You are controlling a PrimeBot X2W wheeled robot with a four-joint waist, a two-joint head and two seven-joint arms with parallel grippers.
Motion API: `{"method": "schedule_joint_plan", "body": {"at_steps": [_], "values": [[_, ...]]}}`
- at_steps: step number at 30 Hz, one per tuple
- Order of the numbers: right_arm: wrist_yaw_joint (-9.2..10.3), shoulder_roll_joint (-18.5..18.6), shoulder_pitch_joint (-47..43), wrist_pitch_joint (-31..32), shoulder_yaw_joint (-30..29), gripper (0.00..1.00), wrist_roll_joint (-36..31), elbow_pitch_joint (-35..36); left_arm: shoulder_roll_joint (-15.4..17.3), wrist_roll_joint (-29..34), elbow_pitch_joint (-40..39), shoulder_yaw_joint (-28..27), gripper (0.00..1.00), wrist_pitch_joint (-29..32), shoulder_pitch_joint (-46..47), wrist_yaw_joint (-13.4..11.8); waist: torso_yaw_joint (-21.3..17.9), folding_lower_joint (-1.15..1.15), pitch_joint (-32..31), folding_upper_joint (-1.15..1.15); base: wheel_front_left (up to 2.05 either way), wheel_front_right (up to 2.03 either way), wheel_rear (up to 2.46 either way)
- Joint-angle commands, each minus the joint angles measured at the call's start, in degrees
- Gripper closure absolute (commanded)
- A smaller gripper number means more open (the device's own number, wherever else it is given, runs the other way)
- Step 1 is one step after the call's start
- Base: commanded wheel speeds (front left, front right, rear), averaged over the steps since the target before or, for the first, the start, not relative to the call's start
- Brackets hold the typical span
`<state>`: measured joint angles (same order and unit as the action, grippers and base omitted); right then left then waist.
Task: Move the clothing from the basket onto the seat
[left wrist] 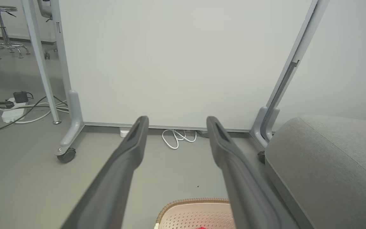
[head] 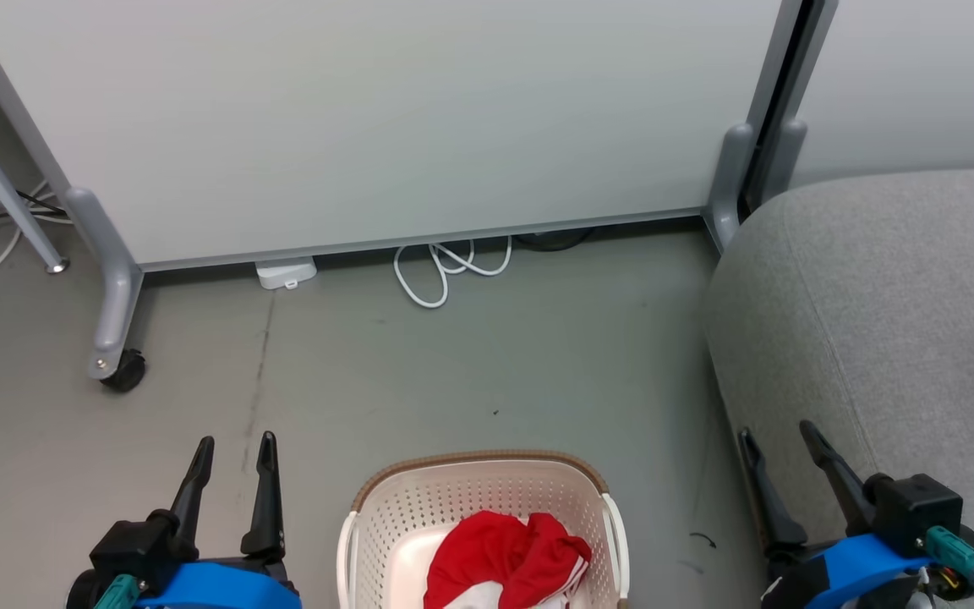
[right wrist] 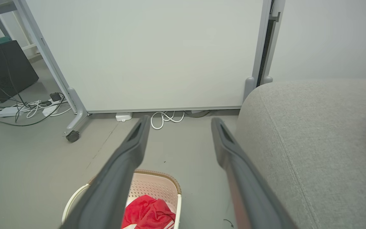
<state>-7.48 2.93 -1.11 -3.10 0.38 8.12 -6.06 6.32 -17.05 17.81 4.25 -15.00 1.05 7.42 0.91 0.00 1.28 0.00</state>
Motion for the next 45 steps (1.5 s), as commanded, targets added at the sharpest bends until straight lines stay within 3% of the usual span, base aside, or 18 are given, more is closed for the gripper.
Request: {"method": "schedule_joint_plan", "body": {"at_steps": [1, 12, 26, 34, 45], "values": [[-0.02, -0.1, 0.7, -0.2, 0.3, 0.00, -0.3, 0.4, 0.1, -0.1, 0.0, 0.1, 0.00, -0.3, 0.7, 0.1, -0.7, 0.00, 0.8, 0.00, 0.00, 0.00, 0.00], [-0.03, -0.1, 4.6, -0.9, 3.4, 0.00, -0.1, 1.3, 0.2, -1.1, 5.3, 3.7, 0.00, -0.2, 5.9, 0.1, -6.4, 0.00, 9.4, 0.00, 0.00, 0.00, 0.00], [-0.03, -0.1, 12.8, -3.8, 9.2, 0.00, 1.1, 1.7, 3.1, -4.6, 18.9, 12.3, 0.00, -0.2, 19.6, 0.1, -15.0, 0.00, 27.1, 0.00, 0.00, 0.00, 0.00], [-0.03, -0.1, 16.8, -6.8, 11.5, 0.00, 3.1, 0.9, 5.7, -6.4, 27.9, 21.4, 0.00, 0.2, 27.5, 0.1, -19.6, 0.00, 36.1, 0.00, 0.00, 0.00, 0.00], [-0.03, -0.1, 20.1, -9.8, 14.6, 0.00, 5.2, -0.6, 8.0, -8.3, 36.5, 34.5, 0.00, 1.4, 35.9, 0.1, -21.7, 0.00, 44.6, 0.00, 0.00, 0.00, 0.00]]}}
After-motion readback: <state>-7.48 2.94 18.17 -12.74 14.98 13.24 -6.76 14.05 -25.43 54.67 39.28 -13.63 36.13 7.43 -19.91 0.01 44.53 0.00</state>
